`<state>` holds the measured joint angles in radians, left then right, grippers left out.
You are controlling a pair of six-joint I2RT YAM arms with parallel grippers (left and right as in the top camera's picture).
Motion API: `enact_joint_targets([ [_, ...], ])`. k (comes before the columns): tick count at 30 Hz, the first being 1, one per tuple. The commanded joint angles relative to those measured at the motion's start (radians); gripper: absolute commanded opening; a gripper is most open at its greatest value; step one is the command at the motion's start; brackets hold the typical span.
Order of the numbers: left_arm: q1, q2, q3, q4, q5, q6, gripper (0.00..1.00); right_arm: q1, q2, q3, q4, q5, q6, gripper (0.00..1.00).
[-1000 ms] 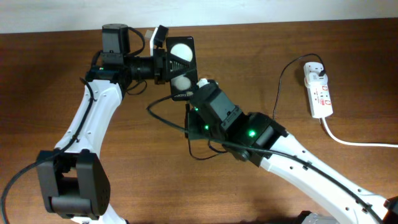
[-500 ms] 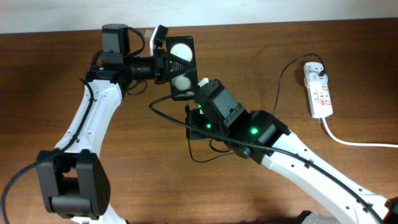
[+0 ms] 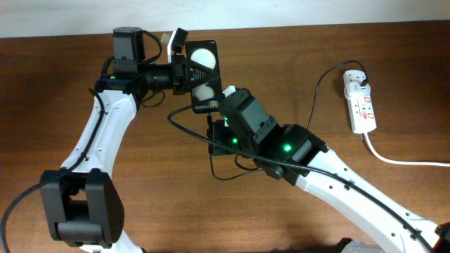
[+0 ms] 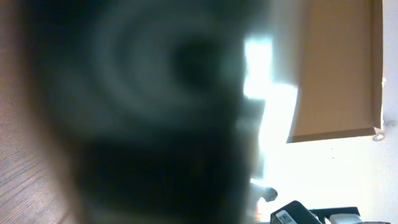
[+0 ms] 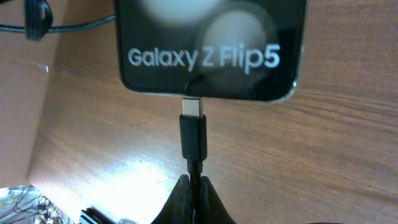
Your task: Plug charger to phone and switch on socket
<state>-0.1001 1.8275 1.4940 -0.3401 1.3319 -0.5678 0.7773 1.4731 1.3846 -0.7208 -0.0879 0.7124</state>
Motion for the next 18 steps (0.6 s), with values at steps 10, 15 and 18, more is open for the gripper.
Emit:
enact_joint_targets([
  [10,0.002,-0.002,0.008,-0.023,0.042,0.020,0.00,-0.005,-0.002,0.014,0.005,0.014,0.006,0.04],
  [15,0.002,-0.002,0.008,-0.021,0.056,0.020,0.00,-0.005,-0.002,0.014,0.005,0.004,0.006,0.04],
  [18,0.002,-0.002,0.008,-0.021,0.056,0.019,0.00,-0.005,-0.002,0.014,0.003,-0.007,0.006,0.04],
])
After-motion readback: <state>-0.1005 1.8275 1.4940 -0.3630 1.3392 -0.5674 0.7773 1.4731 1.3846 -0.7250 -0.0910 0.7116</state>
